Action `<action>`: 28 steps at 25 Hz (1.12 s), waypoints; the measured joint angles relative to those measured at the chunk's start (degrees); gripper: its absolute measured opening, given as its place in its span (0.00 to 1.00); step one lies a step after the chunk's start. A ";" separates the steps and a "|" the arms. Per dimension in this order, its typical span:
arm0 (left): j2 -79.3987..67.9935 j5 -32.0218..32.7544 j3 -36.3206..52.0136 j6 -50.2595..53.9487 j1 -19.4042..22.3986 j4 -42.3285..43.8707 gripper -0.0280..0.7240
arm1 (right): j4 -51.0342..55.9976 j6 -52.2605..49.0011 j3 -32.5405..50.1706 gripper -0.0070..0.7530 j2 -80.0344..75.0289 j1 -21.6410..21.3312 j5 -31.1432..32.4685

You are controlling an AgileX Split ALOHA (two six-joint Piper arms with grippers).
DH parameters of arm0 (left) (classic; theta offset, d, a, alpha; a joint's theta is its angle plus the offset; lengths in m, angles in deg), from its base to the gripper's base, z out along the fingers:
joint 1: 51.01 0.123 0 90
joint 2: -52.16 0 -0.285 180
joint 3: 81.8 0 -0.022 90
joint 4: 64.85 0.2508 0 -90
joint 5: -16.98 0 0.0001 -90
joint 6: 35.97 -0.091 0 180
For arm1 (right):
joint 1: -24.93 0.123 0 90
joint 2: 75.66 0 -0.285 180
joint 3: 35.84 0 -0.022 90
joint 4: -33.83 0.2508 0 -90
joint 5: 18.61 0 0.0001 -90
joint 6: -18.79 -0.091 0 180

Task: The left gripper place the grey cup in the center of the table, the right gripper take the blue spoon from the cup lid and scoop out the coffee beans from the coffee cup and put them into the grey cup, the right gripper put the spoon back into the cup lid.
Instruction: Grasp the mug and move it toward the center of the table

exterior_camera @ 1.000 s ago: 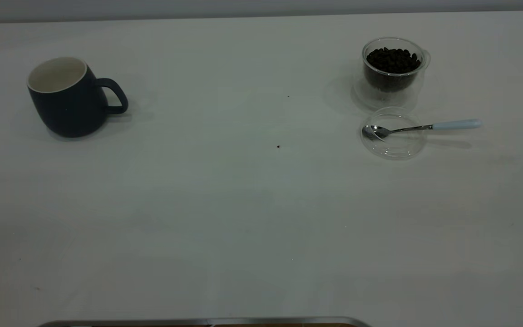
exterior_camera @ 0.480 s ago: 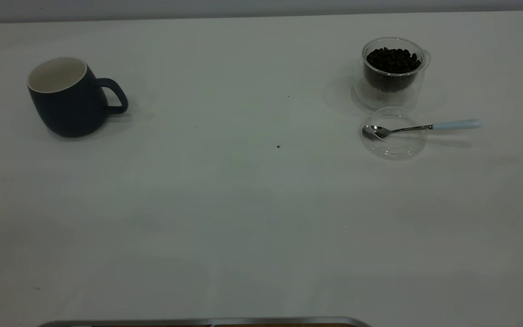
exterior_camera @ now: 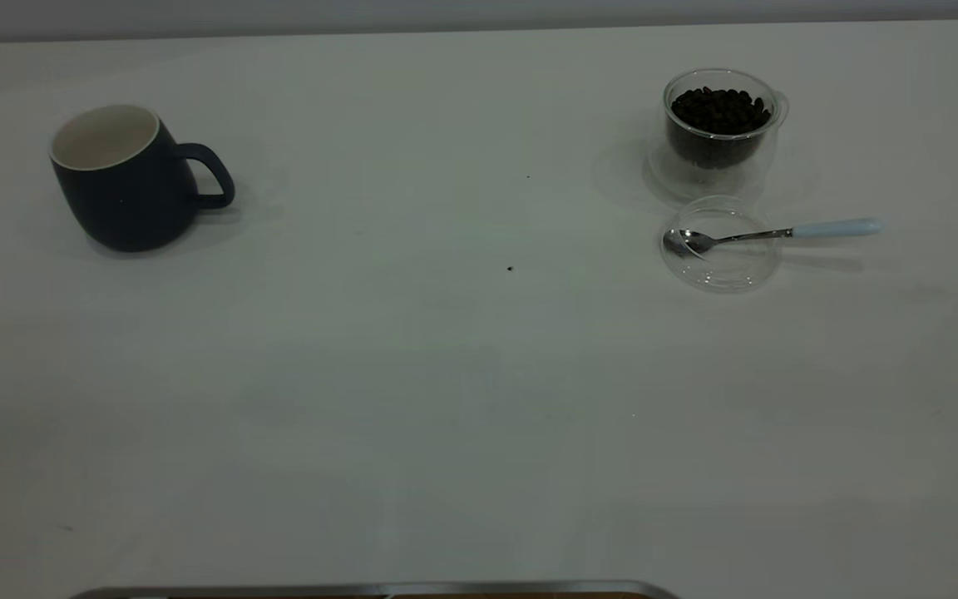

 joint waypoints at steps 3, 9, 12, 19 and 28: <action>0.00 -0.42 0.00 0.00 0.00 0.00 0.69 | 0.00 0.00 0.00 0.60 0.00 0.00 0.00; -8.84 -6.02 -3.16 -2.71 0.00 -0.05 0.69 | 0.00 0.00 0.00 0.60 0.00 0.00 0.00; -20.75 -10.31 -5.98 -7.80 0.00 -0.05 0.69 | 0.00 0.00 0.00 0.60 0.00 0.00 0.00; -53.35 -23.14 -14.54 -17.43 -1.70 -0.07 0.69 | 0.00 0.00 0.00 0.60 0.00 0.00 0.00; -96.73 -21.52 -37.25 -23.47 -3.69 6.88 0.77 | 0.00 0.00 0.00 0.60 0.00 0.00 0.00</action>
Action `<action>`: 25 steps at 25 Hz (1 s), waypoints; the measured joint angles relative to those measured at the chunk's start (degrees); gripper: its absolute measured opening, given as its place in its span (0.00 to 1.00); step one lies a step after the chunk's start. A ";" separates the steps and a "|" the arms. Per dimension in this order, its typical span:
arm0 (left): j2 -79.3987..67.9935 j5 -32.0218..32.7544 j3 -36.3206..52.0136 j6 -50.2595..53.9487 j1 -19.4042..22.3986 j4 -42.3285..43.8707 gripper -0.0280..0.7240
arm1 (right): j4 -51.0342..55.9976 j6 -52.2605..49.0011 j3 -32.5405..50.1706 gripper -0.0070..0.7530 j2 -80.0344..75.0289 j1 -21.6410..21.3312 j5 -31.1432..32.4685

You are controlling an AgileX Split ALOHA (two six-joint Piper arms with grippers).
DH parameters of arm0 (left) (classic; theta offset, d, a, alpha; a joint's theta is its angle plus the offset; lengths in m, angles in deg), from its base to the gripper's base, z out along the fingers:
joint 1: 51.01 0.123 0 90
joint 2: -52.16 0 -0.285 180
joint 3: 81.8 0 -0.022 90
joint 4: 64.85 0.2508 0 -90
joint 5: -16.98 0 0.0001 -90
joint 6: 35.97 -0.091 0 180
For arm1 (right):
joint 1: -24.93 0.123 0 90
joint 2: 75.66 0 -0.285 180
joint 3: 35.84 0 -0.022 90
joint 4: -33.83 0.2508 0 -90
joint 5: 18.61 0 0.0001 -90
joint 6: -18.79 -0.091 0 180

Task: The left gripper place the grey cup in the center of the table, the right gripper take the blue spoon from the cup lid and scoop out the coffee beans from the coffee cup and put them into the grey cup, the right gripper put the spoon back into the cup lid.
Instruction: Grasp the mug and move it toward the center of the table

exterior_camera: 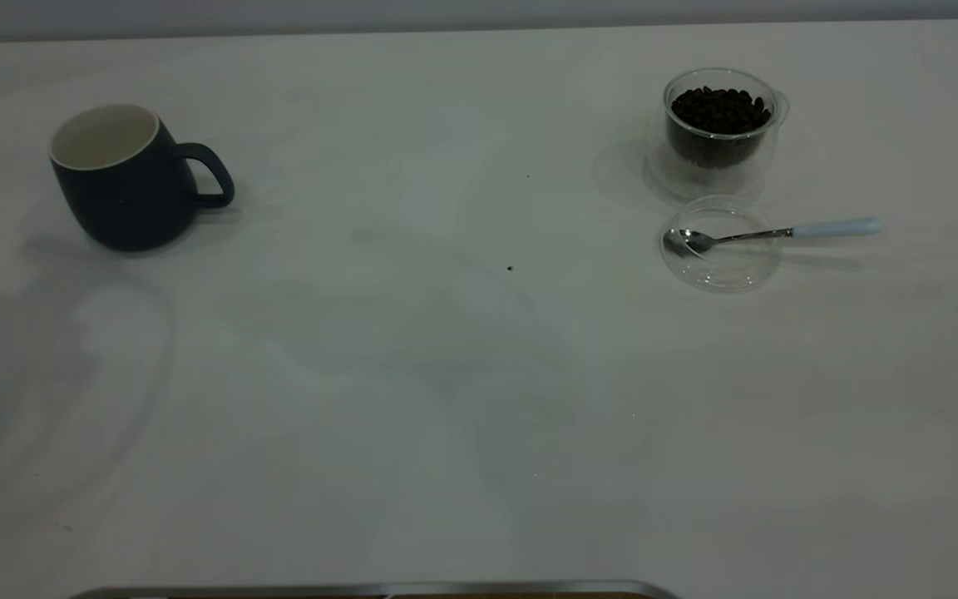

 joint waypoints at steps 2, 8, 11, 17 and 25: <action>-8.84 5.42 -6.26 -2.97 0.00 3.24 0.77 | 0.00 0.00 0.00 0.60 0.00 0.00 0.00; -29.66 15.28 -24.30 -9.91 0.00 5.26 0.78 | 0.00 0.00 0.00 0.60 0.00 0.00 0.00; -34.43 17.21 -31.23 -15.06 0.00 5.51 0.77 | 0.00 0.00 0.00 0.60 0.00 0.00 0.00; -41.48 21.26 -37.21 -28.05 0.00 5.87 0.77 | 0.00 0.00 0.00 0.60 0.00 0.00 0.00; -42.81 7.20 -37.53 -36.71 0.00 5.87 0.77 | 0.00 0.00 0.00 0.60 0.00 0.00 0.00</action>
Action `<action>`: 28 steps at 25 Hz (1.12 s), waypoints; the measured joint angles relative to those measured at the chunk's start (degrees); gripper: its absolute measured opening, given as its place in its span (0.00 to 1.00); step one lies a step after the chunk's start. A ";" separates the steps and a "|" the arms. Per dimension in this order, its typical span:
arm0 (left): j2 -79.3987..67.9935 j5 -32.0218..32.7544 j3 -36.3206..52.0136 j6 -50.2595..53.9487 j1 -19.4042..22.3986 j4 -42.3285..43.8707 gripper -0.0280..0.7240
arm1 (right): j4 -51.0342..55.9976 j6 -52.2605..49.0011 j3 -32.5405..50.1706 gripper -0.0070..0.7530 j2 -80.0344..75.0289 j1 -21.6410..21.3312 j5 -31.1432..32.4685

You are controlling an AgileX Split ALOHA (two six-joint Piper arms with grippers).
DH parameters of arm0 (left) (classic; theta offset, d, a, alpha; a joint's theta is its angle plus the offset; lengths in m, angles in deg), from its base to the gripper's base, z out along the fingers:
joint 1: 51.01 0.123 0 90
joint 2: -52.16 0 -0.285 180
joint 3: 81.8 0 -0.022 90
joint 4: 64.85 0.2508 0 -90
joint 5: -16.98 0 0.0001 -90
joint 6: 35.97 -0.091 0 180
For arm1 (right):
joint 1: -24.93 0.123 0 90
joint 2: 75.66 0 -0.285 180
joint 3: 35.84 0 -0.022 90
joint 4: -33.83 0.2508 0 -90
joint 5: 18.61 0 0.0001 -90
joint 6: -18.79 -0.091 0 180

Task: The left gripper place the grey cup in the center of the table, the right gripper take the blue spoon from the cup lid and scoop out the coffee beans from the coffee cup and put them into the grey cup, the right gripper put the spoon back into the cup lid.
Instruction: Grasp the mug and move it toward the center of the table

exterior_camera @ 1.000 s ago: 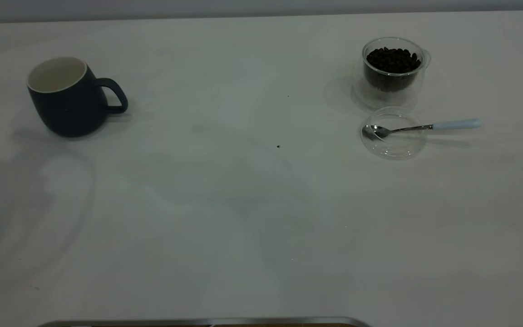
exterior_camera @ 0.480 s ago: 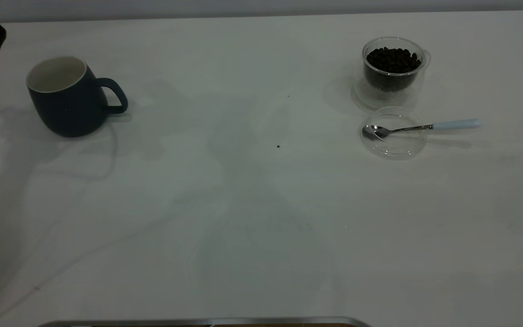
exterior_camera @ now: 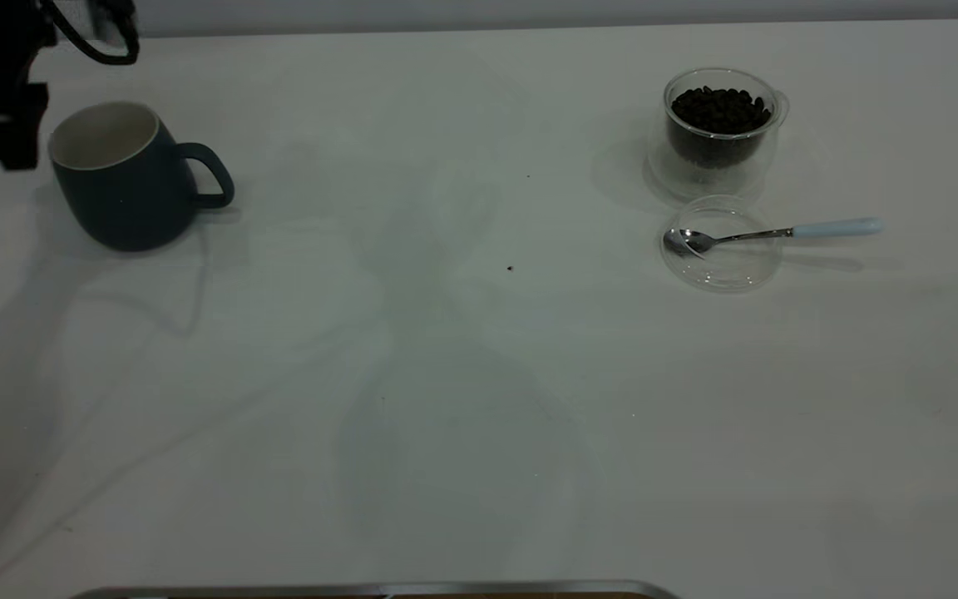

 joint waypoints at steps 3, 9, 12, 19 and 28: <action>-0.69 -3.61 0.00 -1.57 0.00 0.35 0.77 | 0.00 0.00 0.00 0.60 0.00 0.00 0.00; -4.24 -4.75 0.00 -5.24 0.00 0.36 0.77 | 0.00 0.00 0.00 0.60 0.00 0.00 0.00; -4.85 -6.38 0.00 -6.25 -0.53 -0.60 0.77 | 0.00 0.00 0.00 0.60 0.00 0.00 0.00; -4.89 -9.65 0.00 -11.66 -5.84 -7.61 0.77 | 0.00 0.00 0.00 0.60 0.00 0.00 0.00; -4.95 -15.05 0.00 -14.56 -16.44 -12.41 0.77 | 0.00 0.00 0.00 0.60 0.00 0.00 0.00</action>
